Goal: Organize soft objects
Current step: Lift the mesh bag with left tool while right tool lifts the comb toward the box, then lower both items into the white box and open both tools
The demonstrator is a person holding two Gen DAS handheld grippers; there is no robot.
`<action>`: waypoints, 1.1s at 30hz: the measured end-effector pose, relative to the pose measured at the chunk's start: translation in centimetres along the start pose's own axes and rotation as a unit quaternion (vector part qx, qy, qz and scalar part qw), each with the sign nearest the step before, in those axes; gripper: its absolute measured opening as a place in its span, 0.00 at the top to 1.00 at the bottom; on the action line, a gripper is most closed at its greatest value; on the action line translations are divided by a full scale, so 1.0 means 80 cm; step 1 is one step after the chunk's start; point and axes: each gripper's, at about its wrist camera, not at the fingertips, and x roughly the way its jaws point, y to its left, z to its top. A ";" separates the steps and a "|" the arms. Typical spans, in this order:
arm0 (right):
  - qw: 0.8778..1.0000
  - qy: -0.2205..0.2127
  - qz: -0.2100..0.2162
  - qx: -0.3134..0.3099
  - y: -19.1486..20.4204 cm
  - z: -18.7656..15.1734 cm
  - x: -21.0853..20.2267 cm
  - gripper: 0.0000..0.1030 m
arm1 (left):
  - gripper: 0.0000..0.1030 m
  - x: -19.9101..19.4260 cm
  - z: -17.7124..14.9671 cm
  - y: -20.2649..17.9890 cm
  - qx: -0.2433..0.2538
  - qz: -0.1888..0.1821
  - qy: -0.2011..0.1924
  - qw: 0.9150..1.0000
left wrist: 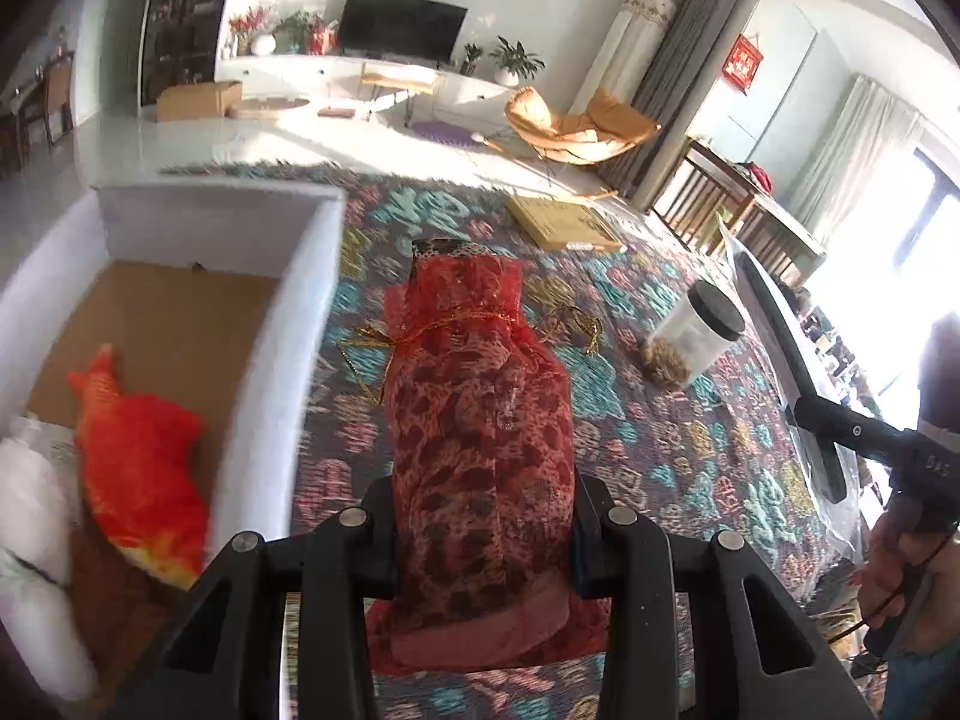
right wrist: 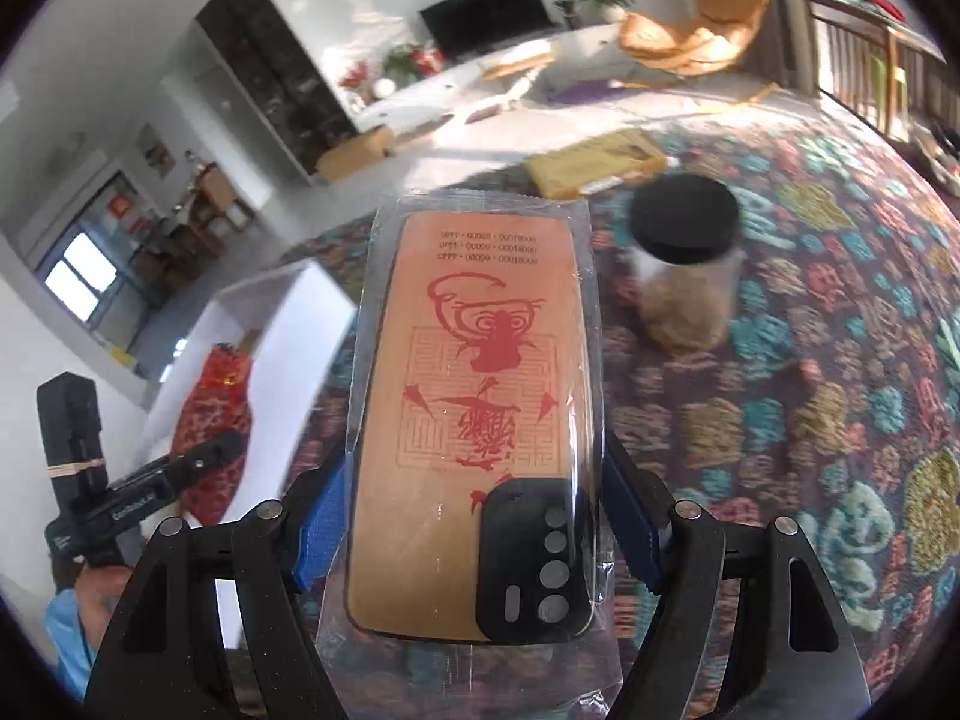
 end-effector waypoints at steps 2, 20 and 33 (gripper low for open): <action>0.998 0.008 0.049 -0.031 0.081 0.007 0.026 0.25 | 0.63 -0.044 0.000 0.039 -0.001 0.049 -0.017 0.999; 0.984 0.080 0.024 -0.160 0.322 -0.055 0.155 0.15 | 0.00 -0.208 -0.082 0.175 -0.078 0.312 -0.145 0.936; 0.968 0.063 -0.087 -0.227 0.335 -0.077 0.135 0.15 | 0.00 -0.192 -0.097 0.182 -0.107 0.285 -0.061 0.950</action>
